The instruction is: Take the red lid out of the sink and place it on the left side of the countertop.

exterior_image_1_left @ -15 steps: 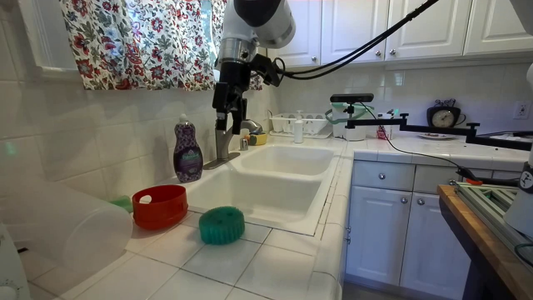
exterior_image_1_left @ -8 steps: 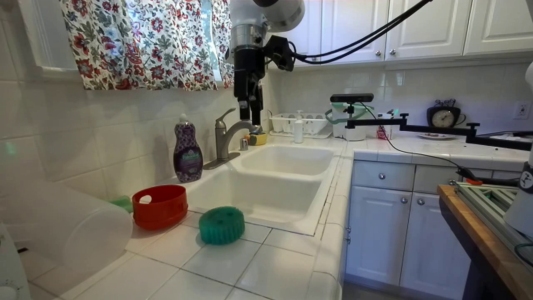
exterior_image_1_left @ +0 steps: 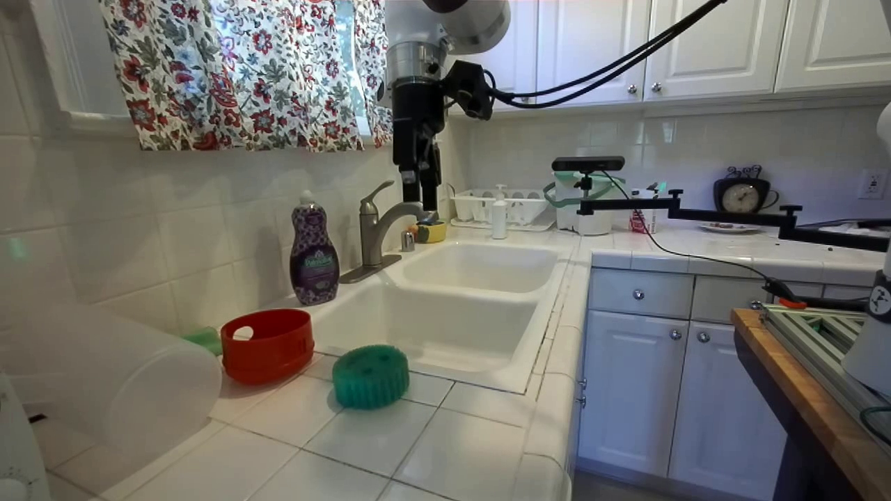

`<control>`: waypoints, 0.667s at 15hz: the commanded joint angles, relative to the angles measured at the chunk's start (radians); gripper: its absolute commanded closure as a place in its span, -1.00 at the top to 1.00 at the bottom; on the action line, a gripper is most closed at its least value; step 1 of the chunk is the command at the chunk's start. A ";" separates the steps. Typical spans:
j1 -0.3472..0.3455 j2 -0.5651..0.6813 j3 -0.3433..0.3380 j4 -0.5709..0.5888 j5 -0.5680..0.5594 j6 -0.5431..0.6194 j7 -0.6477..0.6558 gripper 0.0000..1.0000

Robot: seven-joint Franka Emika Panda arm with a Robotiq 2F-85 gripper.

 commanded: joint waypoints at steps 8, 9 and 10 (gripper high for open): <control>0.139 -0.326 0.017 -0.436 -0.053 0.150 0.082 1.00; 0.149 -0.366 0.020 -0.493 -0.054 0.155 0.109 1.00; 0.154 -0.396 0.022 -0.534 -0.056 0.156 0.126 1.00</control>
